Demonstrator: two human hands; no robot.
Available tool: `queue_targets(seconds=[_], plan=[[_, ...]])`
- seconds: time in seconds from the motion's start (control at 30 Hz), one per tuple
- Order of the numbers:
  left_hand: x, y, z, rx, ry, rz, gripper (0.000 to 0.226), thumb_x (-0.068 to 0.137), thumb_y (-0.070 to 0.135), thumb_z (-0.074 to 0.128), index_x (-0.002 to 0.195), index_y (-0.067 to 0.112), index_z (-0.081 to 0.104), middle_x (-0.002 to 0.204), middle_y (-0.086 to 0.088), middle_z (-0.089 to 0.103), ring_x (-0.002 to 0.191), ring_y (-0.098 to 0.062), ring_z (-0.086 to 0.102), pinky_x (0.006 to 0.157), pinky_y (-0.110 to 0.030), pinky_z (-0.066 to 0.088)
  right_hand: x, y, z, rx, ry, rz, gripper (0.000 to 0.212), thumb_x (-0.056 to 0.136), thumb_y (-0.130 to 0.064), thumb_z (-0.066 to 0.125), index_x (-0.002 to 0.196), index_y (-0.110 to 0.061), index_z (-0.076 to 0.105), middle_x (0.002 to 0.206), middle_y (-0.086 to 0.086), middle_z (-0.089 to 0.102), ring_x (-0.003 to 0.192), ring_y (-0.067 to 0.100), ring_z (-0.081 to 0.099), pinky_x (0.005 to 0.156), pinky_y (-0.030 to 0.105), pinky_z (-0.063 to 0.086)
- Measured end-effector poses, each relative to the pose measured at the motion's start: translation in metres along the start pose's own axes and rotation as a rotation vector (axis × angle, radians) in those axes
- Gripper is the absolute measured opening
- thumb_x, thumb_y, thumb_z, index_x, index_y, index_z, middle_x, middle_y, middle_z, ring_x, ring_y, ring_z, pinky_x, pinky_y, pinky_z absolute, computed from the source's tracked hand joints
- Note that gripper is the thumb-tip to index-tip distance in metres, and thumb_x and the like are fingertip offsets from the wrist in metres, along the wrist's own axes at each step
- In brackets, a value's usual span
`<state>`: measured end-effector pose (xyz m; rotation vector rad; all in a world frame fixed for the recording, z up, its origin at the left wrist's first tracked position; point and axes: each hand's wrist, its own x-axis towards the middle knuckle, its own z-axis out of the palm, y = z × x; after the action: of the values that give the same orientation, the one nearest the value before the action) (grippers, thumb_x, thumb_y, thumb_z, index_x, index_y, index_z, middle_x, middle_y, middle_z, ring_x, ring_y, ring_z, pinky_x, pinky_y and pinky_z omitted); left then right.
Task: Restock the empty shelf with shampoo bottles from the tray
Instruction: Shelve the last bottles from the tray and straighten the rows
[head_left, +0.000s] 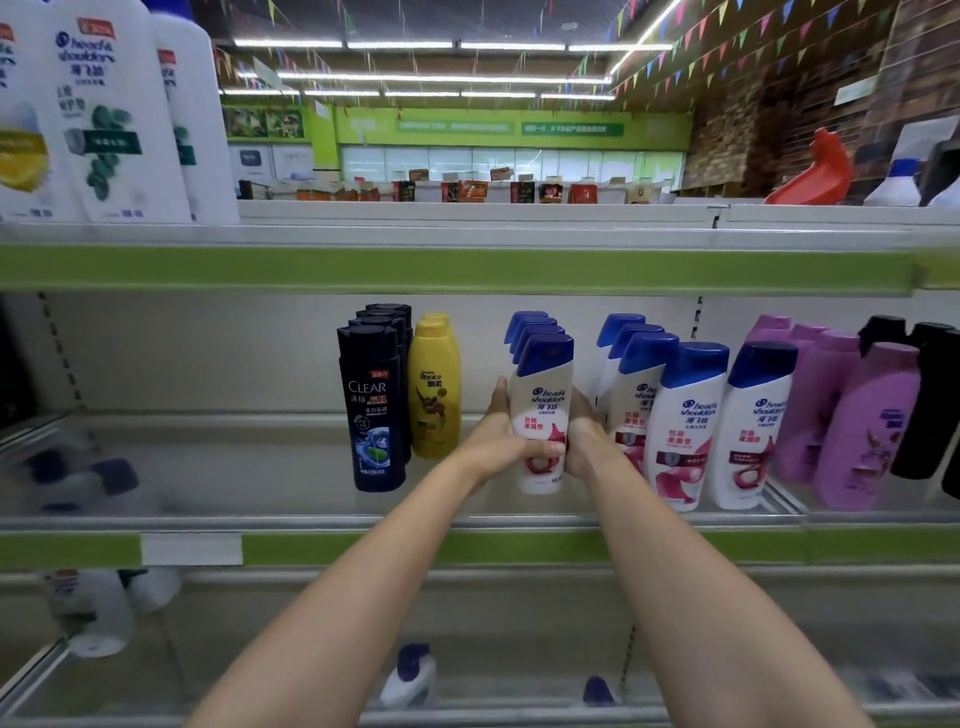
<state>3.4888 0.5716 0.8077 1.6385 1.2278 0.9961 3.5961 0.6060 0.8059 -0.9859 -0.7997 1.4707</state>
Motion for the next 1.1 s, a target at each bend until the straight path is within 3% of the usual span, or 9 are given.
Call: queue_targets(seconds=[0.1,0.23,0.4,0.5,0.7,0.83,1.0,1.1], plan=[[-0.005,0.000,-0.004,0.012,0.025,0.007,0.084,0.074,0.010,0.076,0.142,0.015,0.026,0.122,-0.005,0.058,0.117,-0.022,0.055,0.101,-0.033,0.044,0.003,0.001,0.003,-0.033,-0.022,-0.011,0.036,0.098,-0.032,0.037,0.072,-0.014,0.055,0.048,0.002,0.065,0.050,0.019,0.063,0.063,0.032,0.048],[-0.016,-0.007,-0.010,0.178,0.192,0.016,0.063,0.074,0.026,0.077,0.127,0.014,0.044,0.120,-0.005,0.062,0.112,-0.021,0.060,0.093,-0.030,0.048,0.004,0.006,0.011,-0.054,-0.064,-0.003,0.035,0.097,-0.030,0.037,0.074,-0.012,0.056,0.048,0.001,0.066,0.041,0.014,0.063,0.048,0.026,0.051],[-0.028,-0.011,-0.015,0.239,0.216,-0.037,0.051,0.086,0.030,0.065,0.128,0.008,0.046,0.122,-0.007,0.061,0.112,-0.020,0.059,0.084,-0.022,0.044,0.005,0.015,0.023,-0.016,-0.152,-0.007,0.034,0.096,-0.032,0.037,0.077,-0.012,0.058,0.055,0.003,0.068,0.047,0.015,0.065,0.055,0.029,0.051],[-0.031,-0.009,-0.021,0.205,0.180,-0.083,0.044,0.090,0.020,0.061,0.126,0.005,0.041,0.126,-0.009,0.056,0.119,-0.021,0.054,0.091,-0.027,0.043,0.002,0.015,0.029,-0.017,-0.173,0.021,0.039,0.096,-0.035,0.037,0.076,-0.010,0.059,0.056,0.005,0.067,0.041,0.016,0.061,0.042,0.021,0.048],[-0.031,-0.007,-0.025,0.217,0.220,-0.127,0.039,0.092,0.008,0.053,0.128,0.006,0.040,0.134,-0.012,0.046,0.123,-0.026,0.048,0.103,-0.036,0.042,0.003,0.018,0.035,-0.021,-0.163,0.002,0.037,0.097,-0.032,0.037,0.076,-0.011,0.058,0.054,0.003,0.069,0.044,0.016,0.064,0.053,0.026,0.051],[-0.031,-0.008,-0.025,0.262,0.248,-0.143,0.038,0.092,0.011,0.052,0.127,0.003,0.041,0.135,-0.016,0.041,0.122,-0.030,0.048,0.106,-0.044,0.041,0.002,0.018,0.039,-0.078,-0.163,-0.006,0.038,0.097,-0.031,0.035,0.075,-0.011,0.058,0.054,0.002,0.069,0.043,0.015,0.064,0.048,0.022,0.052],[-0.035,-0.006,-0.026,0.270,0.255,-0.142,0.039,0.092,0.010,0.052,0.128,0.003,0.040,0.135,-0.016,0.043,0.122,-0.030,0.048,0.105,-0.043,0.042,-0.003,0.015,0.040,-0.093,-0.194,0.004,0.041,0.098,-0.031,0.034,0.070,-0.011,0.057,0.051,0.003,0.066,0.040,0.015,0.060,0.056,0.026,0.043],[-0.037,-0.003,-0.025,0.300,0.260,-0.146,0.039,0.093,0.010,0.050,0.129,0.002,0.038,0.136,-0.016,0.041,0.124,-0.030,0.047,0.105,-0.041,0.042,-0.005,0.018,0.036,-0.082,-0.164,-0.009,0.042,0.098,-0.035,0.035,0.074,-0.012,0.060,0.056,0.004,0.069,0.044,0.016,0.064,0.061,0.031,0.046]])
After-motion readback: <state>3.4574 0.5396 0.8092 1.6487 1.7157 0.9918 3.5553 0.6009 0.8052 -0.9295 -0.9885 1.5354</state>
